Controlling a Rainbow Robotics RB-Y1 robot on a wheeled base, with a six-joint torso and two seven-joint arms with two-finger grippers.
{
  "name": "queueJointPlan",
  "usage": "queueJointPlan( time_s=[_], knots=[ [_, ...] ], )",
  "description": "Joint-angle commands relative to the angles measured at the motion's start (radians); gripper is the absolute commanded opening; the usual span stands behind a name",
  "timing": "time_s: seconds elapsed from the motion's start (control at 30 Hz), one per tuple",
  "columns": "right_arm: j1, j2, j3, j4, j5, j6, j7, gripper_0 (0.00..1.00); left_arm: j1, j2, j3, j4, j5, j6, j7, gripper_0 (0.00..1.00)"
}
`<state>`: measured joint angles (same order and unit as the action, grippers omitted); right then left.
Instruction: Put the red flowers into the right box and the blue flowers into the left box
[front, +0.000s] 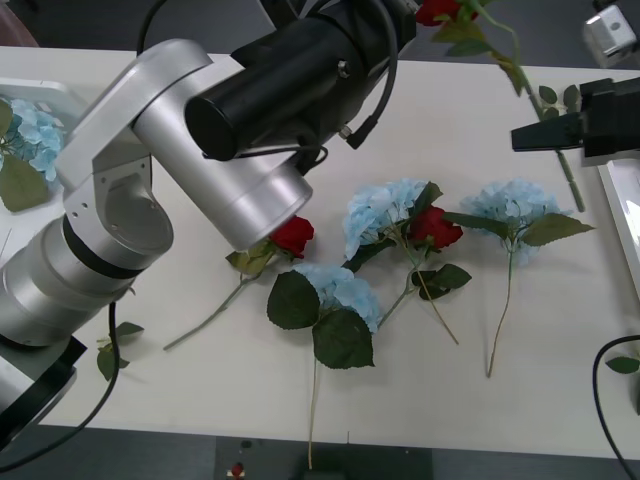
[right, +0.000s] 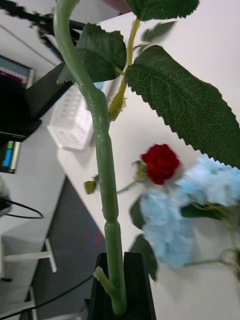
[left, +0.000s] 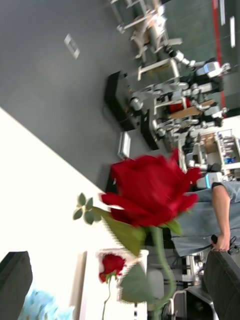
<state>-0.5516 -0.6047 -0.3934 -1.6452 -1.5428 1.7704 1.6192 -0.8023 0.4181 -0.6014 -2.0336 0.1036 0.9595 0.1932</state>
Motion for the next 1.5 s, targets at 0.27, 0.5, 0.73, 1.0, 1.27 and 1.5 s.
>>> queueJointPlan(
  time_s=[0.27,0.5,0.73,1.0,1.27,1.5],
  knots=[
    [0.116,-0.227,-0.136,-0.015,0.191,0.011,-0.038,0.00,0.146,0.206,0.316,-0.137,0.508,-0.007,-0.574,1.00],
    [0.203,-0.308,-0.147,-0.015,0.432,-0.058,-0.038,0.00,0.347,0.301,0.424,-0.151,0.794,-0.007,-1.140,1.00],
    [0.236,-0.330,-0.147,-0.007,0.670,-0.095,-0.039,0.00,0.497,0.378,0.440,-0.149,0.860,-0.022,-1.506,1.00],
    [0.236,-0.360,-0.147,0.151,0.829,-0.160,-0.030,0.00,0.546,0.462,0.388,-0.115,0.863,-0.021,-1.746,1.00],
    [0.236,-0.379,-0.125,0.357,0.851,-0.333,-0.013,0.00,0.494,0.464,0.284,0.009,0.844,-0.022,-1.868,1.00],
    [0.236,-0.379,-0.032,0.485,0.860,-0.551,-0.007,0.00,0.416,0.455,0.177,0.104,0.818,-0.024,-1.878,1.00]
  ],
)
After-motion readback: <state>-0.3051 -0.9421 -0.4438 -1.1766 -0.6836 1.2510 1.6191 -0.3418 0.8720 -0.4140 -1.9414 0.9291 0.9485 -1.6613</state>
